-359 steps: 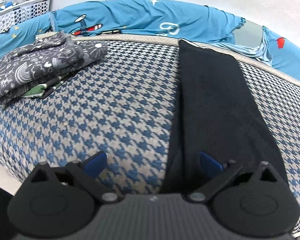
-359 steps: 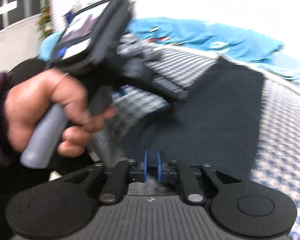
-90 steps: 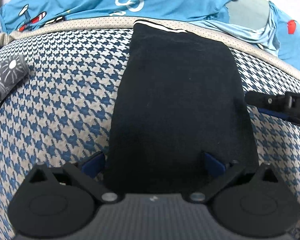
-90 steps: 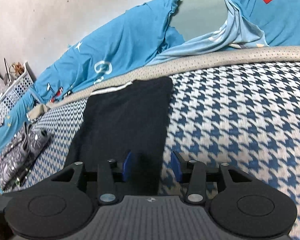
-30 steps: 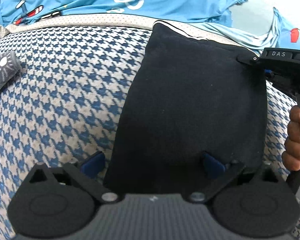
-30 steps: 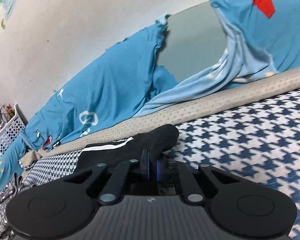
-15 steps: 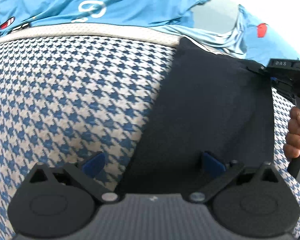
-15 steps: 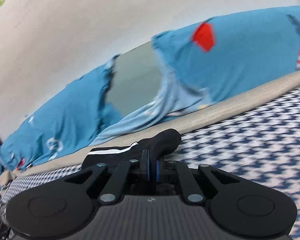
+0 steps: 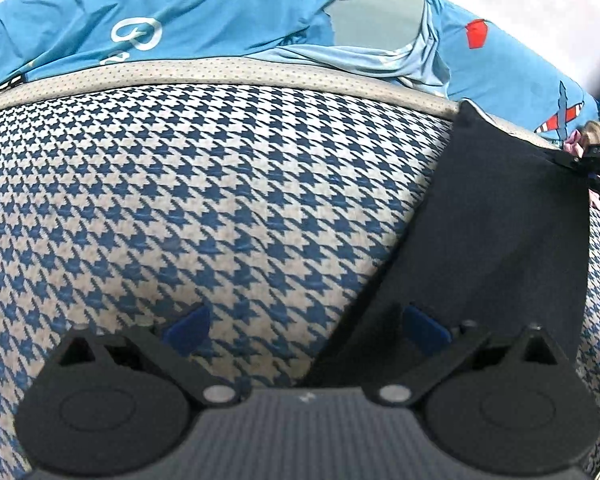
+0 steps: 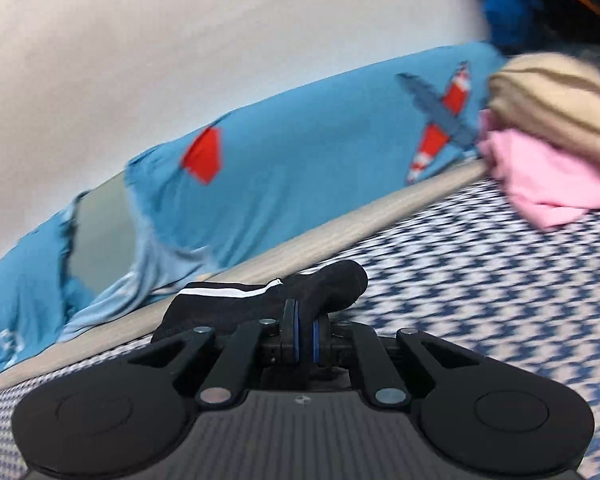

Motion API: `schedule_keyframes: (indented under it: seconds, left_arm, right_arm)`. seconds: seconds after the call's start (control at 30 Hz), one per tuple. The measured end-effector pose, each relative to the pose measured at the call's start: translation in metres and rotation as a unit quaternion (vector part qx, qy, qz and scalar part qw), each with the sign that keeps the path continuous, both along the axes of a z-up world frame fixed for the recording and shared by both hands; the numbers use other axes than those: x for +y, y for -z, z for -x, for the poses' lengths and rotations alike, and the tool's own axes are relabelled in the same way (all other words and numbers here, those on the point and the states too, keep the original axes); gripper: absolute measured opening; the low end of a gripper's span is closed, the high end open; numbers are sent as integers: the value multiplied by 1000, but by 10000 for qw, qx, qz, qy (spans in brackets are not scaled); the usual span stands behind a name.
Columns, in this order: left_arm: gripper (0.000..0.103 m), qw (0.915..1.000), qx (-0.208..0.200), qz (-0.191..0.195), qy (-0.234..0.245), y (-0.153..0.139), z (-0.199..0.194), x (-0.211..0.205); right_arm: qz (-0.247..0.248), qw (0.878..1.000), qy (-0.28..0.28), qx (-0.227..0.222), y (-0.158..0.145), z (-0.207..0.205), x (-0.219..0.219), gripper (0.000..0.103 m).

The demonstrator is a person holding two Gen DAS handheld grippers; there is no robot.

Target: Fold clothes

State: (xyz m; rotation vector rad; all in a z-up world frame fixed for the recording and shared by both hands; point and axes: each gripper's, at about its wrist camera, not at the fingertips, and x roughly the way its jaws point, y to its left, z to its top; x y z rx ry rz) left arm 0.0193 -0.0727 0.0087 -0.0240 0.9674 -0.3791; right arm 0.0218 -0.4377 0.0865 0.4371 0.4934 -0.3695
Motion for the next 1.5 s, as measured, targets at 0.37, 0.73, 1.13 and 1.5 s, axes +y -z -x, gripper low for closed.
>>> schedule_keyframes:
  seconds: [0.37,0.73,1.13,1.5]
  left_arm:
    - [103,9997,-26,-240,108,7,5,-2]
    - [103,9989,-123,-401,196,8,22,5]
    - [103,9996,-93,-277,4,3,47,32]
    - [103,9996,-202,-217,18,-5,65,46]
  right_arm:
    - [-152,9992,215,310,3,26,-22,17]
    - [-162,9982,-147,563,0,73,5,28]
    - [-363,9947,-717,643,-1,121,56,36]
    - [-330,9866,-1411,746,11,172,119,38]
